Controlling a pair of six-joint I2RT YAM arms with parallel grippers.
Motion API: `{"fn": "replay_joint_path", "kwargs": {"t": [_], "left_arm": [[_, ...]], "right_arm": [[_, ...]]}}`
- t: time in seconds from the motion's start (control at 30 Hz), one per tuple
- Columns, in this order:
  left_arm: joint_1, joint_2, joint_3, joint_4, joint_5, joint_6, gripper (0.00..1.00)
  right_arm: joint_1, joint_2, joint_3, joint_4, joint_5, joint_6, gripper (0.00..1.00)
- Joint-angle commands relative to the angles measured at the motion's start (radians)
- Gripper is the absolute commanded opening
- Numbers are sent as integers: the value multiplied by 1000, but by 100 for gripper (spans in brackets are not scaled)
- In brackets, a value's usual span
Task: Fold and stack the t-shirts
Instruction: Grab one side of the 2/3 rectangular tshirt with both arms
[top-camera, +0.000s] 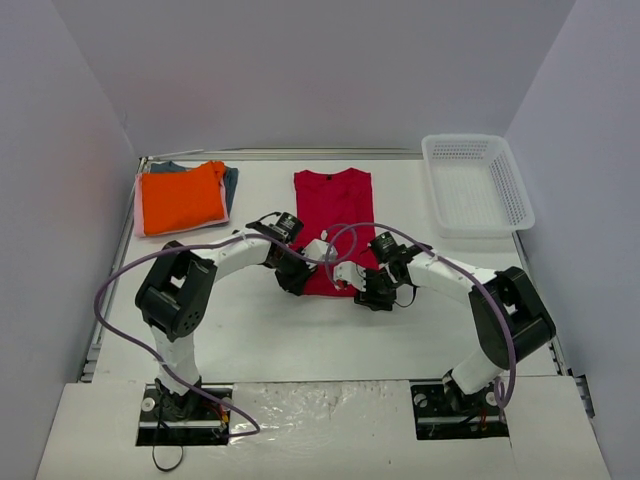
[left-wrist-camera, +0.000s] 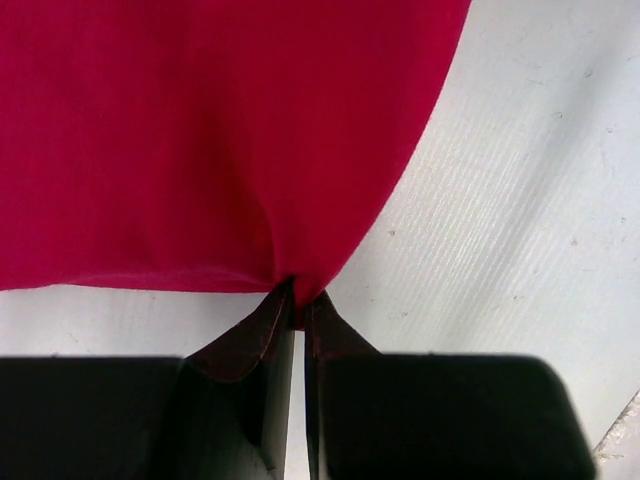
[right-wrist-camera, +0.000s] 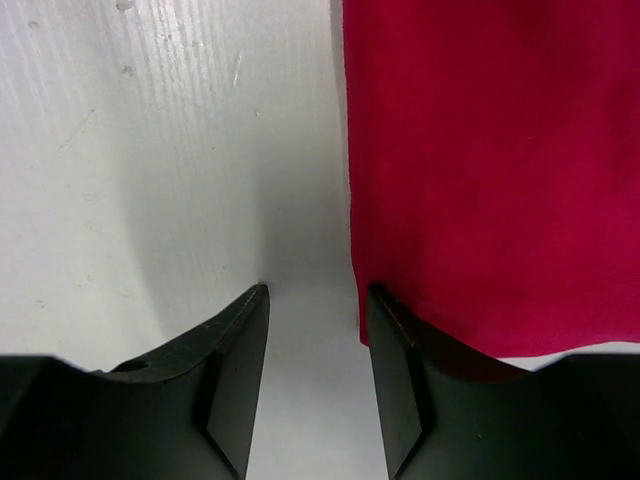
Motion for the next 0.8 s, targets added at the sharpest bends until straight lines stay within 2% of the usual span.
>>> {"fn": "replay_joint_path", "kwargs": {"t": [0.0,0.23,0.4,0.6,0.77], "left_arm": [[-3,-5,28,-36,35,18,2],[-5,-11,13,-39,34,32,2],[-5,-8,8,-41,32,38,2],[-5,-7,7,-38,34,38,2],[-5,-1,8,-38,40,38,3]], "right_arm": [[7,25,26,3,27,9,40],[-4,25,45,7,43,17,36],[-16,15,56,-2,46,20,27],[-19,-60,54,-26,27,12,28],[-39,-46,54,-25,32,-6,32]]}}
